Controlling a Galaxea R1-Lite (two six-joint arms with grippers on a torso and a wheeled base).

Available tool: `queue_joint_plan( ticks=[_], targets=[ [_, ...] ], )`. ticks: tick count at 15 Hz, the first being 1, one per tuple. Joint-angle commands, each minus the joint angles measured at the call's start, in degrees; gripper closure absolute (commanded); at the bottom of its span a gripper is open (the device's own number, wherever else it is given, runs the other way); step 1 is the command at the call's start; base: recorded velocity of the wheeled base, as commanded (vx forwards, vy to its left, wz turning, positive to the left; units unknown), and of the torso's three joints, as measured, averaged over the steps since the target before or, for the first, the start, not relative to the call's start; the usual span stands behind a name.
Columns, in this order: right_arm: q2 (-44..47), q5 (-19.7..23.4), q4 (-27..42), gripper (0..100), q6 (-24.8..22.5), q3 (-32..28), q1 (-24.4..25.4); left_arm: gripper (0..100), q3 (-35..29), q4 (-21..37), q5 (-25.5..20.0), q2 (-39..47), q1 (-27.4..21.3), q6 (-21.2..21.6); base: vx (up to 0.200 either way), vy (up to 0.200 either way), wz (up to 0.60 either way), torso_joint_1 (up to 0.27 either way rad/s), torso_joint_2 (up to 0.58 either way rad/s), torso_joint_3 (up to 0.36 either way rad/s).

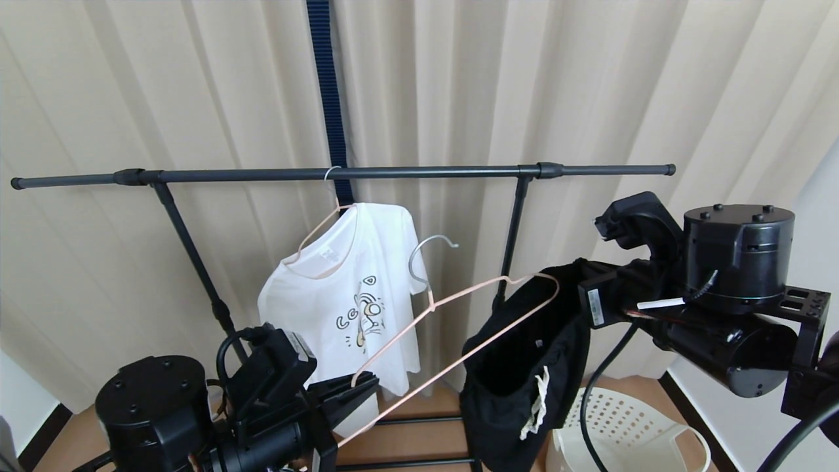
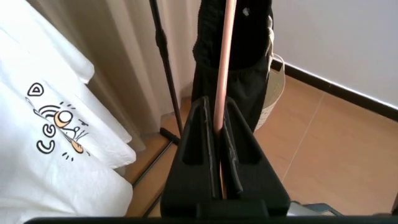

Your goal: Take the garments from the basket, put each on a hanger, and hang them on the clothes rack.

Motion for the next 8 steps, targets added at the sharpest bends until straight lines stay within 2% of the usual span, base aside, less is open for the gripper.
queue_joint_plan(
  ticks=[1, 5, 8],
  targets=[
    [0.2, -0.3, 0.0, 100, 0.0, 0.2, 1.2, 100, -0.6, 0.0, 0.1, 0.8, -0.5, -0.4, 0.0, 0.0, 0.0, 0.0, 0.0, 0.0],
    [2.6, -2.3, -0.2, 100, 2.9, -2.1, 2.0, 100, 0.6, -0.5, -0.1, 0.7, -2.1, -0.4, 0.0, 0.0, 0.0, 0.0, 0.0, 0.0],
    [3.3, -2.4, 0.2, 100, 5.1, -4.5, 0.7, 100, 2.4, -3.4, -0.2, 0.7, -4.2, -0.4, 0.0, 0.0, 0.0, 0.0, 0.0, 0.0]
  ],
)
